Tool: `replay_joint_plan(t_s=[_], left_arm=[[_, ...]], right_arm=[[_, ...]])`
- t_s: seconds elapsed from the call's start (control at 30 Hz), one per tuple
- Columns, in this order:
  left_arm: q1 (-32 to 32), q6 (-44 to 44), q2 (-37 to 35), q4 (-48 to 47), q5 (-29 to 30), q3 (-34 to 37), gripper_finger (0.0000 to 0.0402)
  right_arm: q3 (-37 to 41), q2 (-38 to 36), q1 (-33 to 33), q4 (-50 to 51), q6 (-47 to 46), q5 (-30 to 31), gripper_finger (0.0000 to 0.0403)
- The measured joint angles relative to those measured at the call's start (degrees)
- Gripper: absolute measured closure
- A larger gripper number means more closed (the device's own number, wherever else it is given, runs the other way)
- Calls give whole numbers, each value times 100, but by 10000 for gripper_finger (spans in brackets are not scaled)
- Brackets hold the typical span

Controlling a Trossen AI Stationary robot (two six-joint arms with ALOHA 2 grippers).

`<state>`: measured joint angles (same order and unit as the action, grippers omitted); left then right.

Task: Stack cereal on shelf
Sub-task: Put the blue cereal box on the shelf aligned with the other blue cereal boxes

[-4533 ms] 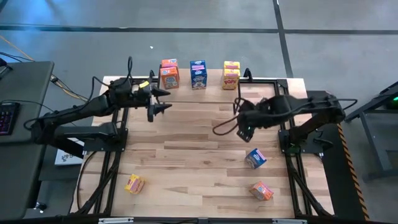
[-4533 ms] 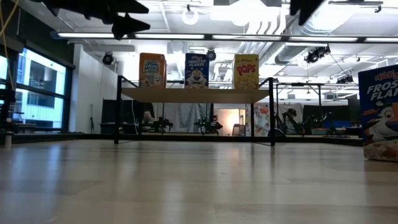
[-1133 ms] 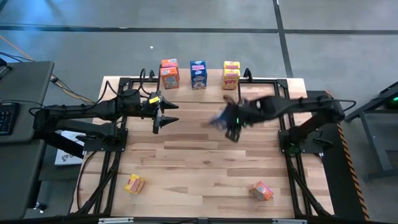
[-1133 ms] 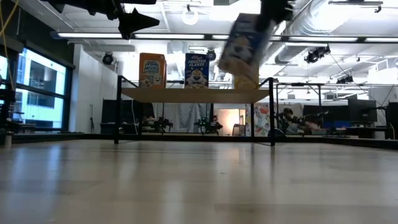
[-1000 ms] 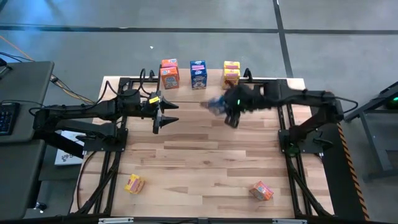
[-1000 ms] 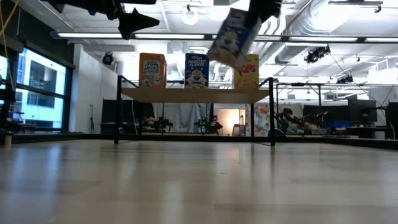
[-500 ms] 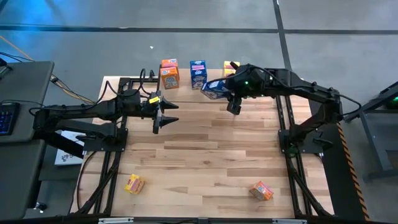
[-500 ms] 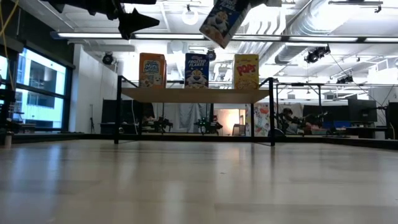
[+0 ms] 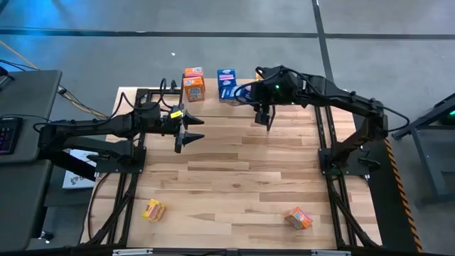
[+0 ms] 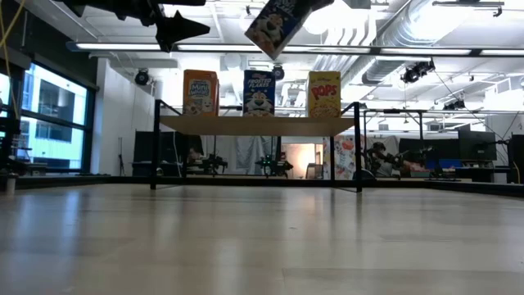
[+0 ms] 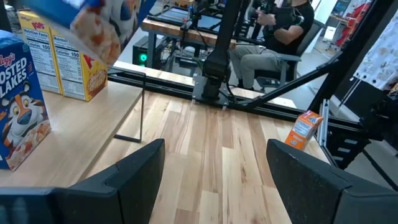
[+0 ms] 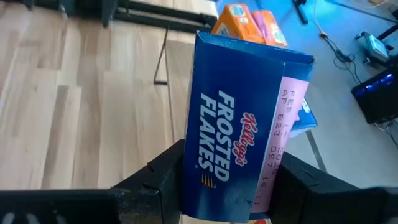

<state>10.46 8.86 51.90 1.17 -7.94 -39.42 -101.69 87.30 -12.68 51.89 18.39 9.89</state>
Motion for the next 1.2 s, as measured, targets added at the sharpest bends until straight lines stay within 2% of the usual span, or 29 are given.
replay_joint_plan(t_s=[0.23, 0.43, 0.6, 0.8, 0.97, 1.2], left_arm=[[0, -2, 2, 3, 0, -2, 130], [9, -22, 2, 52, 10, -2, 130], [39, -520, 2, 46, 26, -2, 130], [39, -624, 2, 52, 26, -2, 130], [39, -1361, 2, 281, 25, -2, 130], [39, -691, 33, 563, 221, -2, 130]], right_arm=[[2, 137, -18, 323, 97, -48, 240], [2, 242, 37, 798, -32, -693, 240], [2, 256, 104, 737, -33, -1034, 240], [2, 256, 155, 743, -44, -1113, 240], [4, 256, 157, 739, -41, -1294, 240], [7, 274, 159, 720, -52, -1464, 240]])
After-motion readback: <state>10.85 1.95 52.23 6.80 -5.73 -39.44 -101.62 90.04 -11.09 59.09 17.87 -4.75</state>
